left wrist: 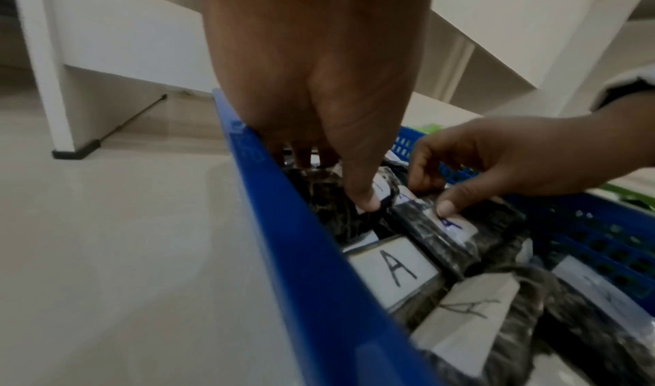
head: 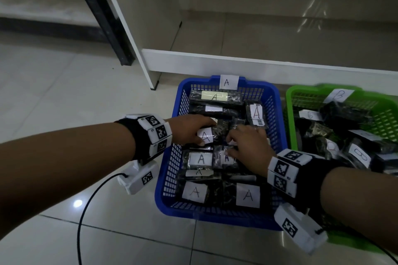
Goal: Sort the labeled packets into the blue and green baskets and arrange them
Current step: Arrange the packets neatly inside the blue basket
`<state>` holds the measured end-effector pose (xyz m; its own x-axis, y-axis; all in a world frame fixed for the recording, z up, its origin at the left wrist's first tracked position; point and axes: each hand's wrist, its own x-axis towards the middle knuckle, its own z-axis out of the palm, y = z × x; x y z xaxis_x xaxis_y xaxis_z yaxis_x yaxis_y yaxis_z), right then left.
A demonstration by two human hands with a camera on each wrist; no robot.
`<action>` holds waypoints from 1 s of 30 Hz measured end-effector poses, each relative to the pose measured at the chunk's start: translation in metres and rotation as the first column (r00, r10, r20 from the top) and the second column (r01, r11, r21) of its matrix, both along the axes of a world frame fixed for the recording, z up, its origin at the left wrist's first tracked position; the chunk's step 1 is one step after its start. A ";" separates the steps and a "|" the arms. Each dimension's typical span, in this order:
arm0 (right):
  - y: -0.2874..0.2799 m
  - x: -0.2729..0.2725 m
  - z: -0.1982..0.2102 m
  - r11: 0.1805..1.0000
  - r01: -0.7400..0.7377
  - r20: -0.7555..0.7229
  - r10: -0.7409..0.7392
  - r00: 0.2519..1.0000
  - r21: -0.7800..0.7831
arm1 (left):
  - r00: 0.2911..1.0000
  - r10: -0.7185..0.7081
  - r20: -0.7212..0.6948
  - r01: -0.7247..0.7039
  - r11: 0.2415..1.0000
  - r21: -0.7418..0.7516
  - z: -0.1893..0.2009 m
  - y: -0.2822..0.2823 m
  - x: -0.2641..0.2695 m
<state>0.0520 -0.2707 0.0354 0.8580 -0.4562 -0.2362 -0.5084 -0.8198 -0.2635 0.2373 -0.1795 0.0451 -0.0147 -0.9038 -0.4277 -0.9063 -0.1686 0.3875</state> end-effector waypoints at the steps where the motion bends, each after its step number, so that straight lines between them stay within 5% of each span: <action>1: 0.002 -0.001 -0.001 1.000 0.015 0.028 -0.015 1.000 0.000 | 1.000 -0.012 0.028 0.012 1.000 0.003 -0.001 0.000 -0.001; 5: 0.010 -0.008 -0.002 0.990 -0.137 0.035 0.137 0.990 -0.017 | 0.968 -0.116 0.223 0.113 0.993 0.025 -0.003 -0.006 0.001; 7: 0.012 -0.011 -0.001 0.977 -0.207 -0.013 0.207 0.978 -0.056 | 0.971 -0.125 0.202 0.109 0.990 0.092 0.003 -0.013 0.005; 12: 0.012 -0.011 0.004 0.983 -0.185 -0.020 0.185 0.983 0.011 | 0.972 0.088 0.218 -0.038 0.974 -0.225 0.016 -0.044 0.022; 16: -0.002 -0.020 0.010 0.986 -0.153 0.060 0.150 0.987 0.061 | 0.938 0.054 0.343 -0.017 0.994 -0.109 0.009 -0.060 0.029; 23: -0.066 -0.032 0.024 0.980 0.047 0.020 -0.044 0.999 -0.195 | 0.940 0.100 0.325 -0.036 0.980 -0.198 0.001 -0.062 0.032; 30: -0.090 -0.007 0.023 0.919 -0.164 -0.208 0.093 0.974 -0.359 | 0.950 0.074 0.303 -0.025 0.987 -0.160 0.000 -0.062 0.038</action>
<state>0.0445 -0.3607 0.0587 0.8730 -0.4300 -0.2300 -0.4019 -0.9016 0.1600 0.2757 -0.2418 0.0453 0.1417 -0.9548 -0.2614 -0.9772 -0.1770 0.1170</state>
